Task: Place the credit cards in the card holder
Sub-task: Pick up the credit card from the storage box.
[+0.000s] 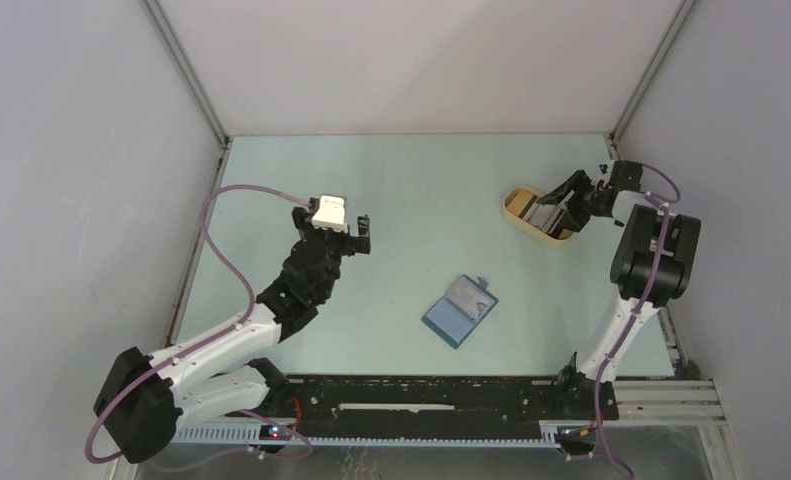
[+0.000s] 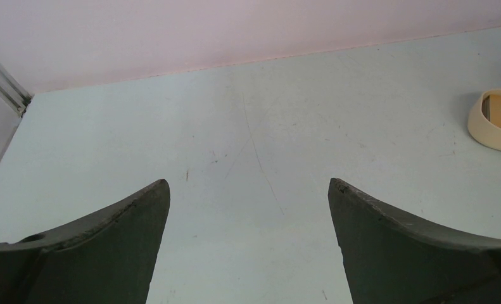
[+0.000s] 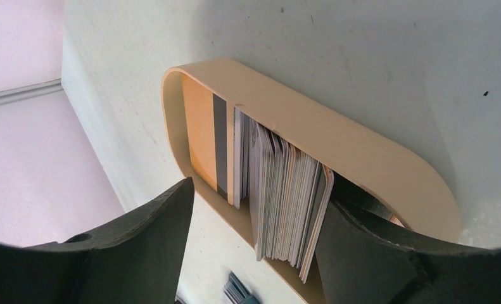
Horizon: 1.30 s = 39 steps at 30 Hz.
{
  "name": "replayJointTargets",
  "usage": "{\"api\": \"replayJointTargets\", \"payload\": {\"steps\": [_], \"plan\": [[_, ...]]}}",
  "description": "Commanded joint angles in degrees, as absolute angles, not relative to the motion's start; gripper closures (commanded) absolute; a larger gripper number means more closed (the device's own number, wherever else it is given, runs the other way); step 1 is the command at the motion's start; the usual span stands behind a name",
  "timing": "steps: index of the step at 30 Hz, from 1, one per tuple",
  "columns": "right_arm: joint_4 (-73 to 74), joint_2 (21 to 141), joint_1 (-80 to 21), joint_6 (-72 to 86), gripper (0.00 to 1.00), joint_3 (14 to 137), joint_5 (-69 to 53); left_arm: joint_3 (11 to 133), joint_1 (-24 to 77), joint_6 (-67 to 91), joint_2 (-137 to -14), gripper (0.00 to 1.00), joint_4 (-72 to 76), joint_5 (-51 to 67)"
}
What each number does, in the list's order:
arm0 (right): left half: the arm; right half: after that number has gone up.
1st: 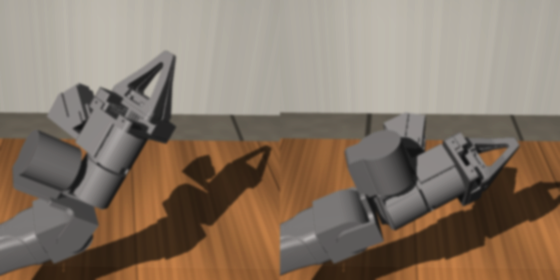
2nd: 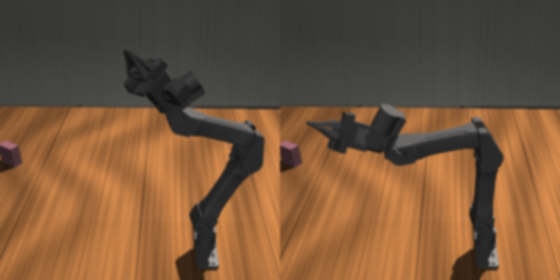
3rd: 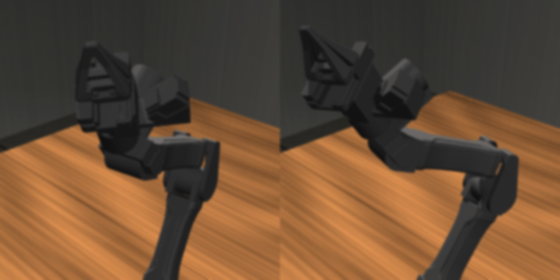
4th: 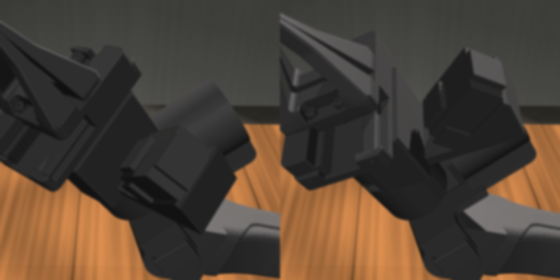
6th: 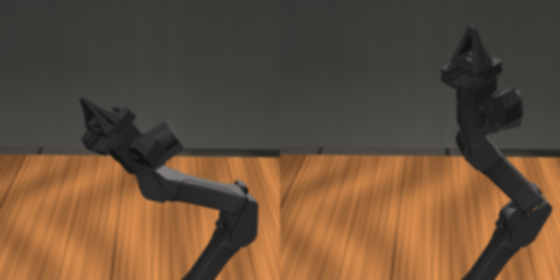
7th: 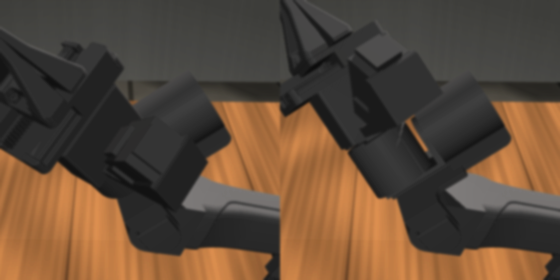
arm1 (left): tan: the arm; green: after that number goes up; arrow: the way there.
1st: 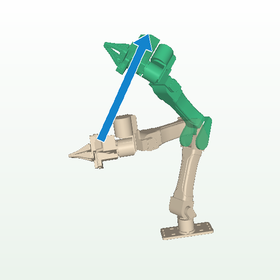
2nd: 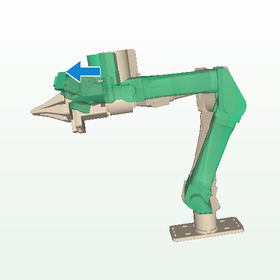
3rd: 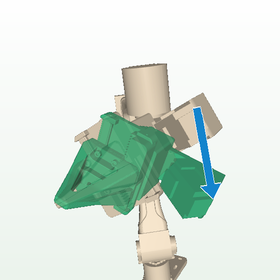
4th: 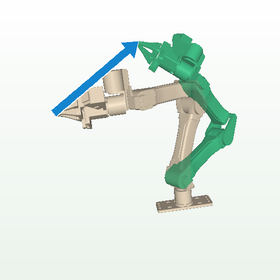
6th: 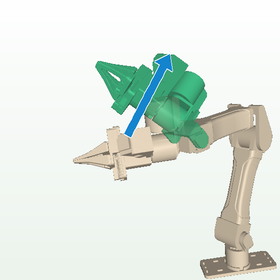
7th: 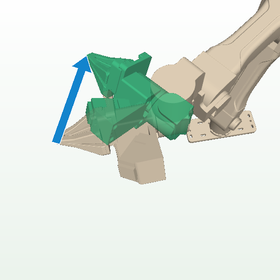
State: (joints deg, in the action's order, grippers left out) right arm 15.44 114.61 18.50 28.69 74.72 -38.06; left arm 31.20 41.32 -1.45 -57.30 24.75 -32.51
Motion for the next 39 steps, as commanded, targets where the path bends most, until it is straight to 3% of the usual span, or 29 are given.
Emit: {"api": "replayJointTargets", "payload": {"steps": [1,39], "plan": [[15.9,110.6,19.2,28.2,0.26,75.8,-40.3,31.2,41.0,-1.8,-56.0,0.00,26.7,-32.0],[22.3,111.6,24.4,22.5,0.40,75.8,-40.7,30.9,41.0,-1.8,-55.8,0.00,26.8,-32.0]]}}
